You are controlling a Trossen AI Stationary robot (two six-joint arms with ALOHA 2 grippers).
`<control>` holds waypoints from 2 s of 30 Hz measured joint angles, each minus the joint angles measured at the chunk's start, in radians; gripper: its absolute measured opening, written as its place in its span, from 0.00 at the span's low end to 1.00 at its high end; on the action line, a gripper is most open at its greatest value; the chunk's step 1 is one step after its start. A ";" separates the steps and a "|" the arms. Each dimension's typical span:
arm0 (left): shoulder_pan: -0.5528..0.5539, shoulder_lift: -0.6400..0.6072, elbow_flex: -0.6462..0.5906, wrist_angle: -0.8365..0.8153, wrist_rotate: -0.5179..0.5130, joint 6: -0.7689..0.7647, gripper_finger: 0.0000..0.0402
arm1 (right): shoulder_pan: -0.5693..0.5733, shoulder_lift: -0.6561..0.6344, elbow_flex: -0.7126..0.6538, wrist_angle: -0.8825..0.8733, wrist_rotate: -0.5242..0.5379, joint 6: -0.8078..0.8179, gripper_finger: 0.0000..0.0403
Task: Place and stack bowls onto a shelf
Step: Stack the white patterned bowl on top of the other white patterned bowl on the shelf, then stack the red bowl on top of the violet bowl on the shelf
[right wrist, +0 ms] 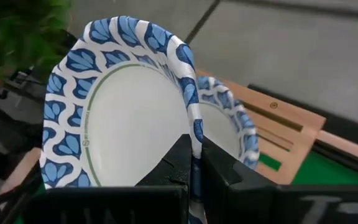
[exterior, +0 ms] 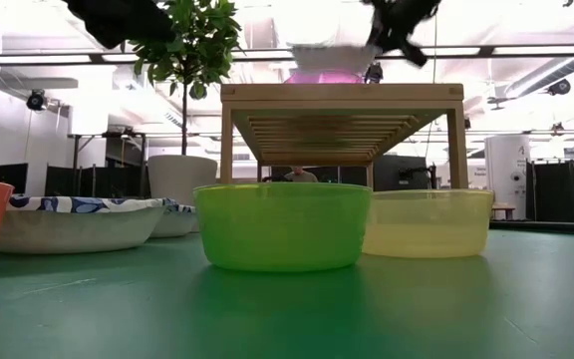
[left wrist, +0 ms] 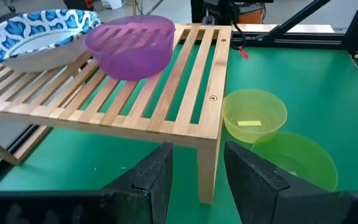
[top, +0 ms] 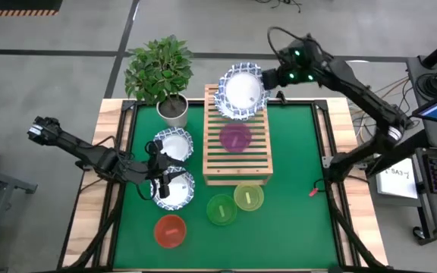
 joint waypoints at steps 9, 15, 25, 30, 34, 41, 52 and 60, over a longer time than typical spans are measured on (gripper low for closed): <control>0.000 0.001 -0.001 -0.019 0.000 -0.015 0.32 | -0.080 0.179 -0.001 0.049 -0.130 -0.006 0.02; 0.000 0.001 -0.002 -0.030 0.002 -0.016 0.32 | -0.079 0.220 -0.001 0.055 -0.141 -0.033 0.07; 0.000 0.002 -0.002 -0.031 0.001 -0.047 0.32 | -0.079 0.199 -0.001 0.061 -0.133 -0.051 0.27; 0.000 0.002 -0.002 -0.082 0.003 -0.159 0.32 | -0.083 0.145 -0.001 0.037 -0.127 -0.081 0.34; 0.000 0.014 -0.002 -0.173 0.003 -0.304 0.32 | -0.083 0.084 -0.001 -0.023 -0.073 -0.153 0.35; 0.000 0.070 -0.002 -0.215 0.003 -0.419 0.32 | -0.016 -0.038 -0.036 -0.141 -0.021 -0.310 0.29; 0.034 0.155 0.005 -0.321 0.035 -0.498 0.32 | 0.370 -0.389 -0.463 0.196 0.018 -0.281 0.15; 0.062 0.172 0.000 -0.344 0.195 -0.259 0.32 | 0.653 -0.535 -0.817 0.540 0.032 -0.319 0.12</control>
